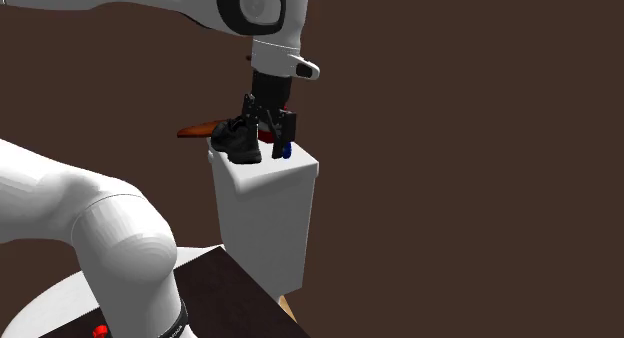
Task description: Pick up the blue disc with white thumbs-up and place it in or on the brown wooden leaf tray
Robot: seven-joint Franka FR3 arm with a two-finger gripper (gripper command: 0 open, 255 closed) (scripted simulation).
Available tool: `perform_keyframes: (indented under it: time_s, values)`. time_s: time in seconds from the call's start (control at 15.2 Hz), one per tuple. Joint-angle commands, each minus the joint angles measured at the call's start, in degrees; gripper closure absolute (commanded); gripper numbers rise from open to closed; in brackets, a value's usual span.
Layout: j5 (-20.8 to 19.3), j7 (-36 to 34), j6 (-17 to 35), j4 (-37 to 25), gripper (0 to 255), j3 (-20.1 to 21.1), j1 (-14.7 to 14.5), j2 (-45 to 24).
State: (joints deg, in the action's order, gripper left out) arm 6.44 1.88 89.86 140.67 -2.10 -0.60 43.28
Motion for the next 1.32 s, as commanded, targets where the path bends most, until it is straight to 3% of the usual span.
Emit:
perform_keyframes:
  time_s: [0.0, 0.53, 0.99, 1.25]
  values:
    - [0.0, 0.0, 0.0, 0.0, 0, 0.0, 0.0, 0.0]
    - [5.89, -5.11, 22.95, 4.79, 0, 7.03, -2.97, -2.44]
    - [8.28, -9.7, 43.14, 4.88, 0, 13.84, -4.31, -8.84]
    - [8.63, -9.59, 46.71, 6.02, 0, 14.46, -4.4, -11.22]
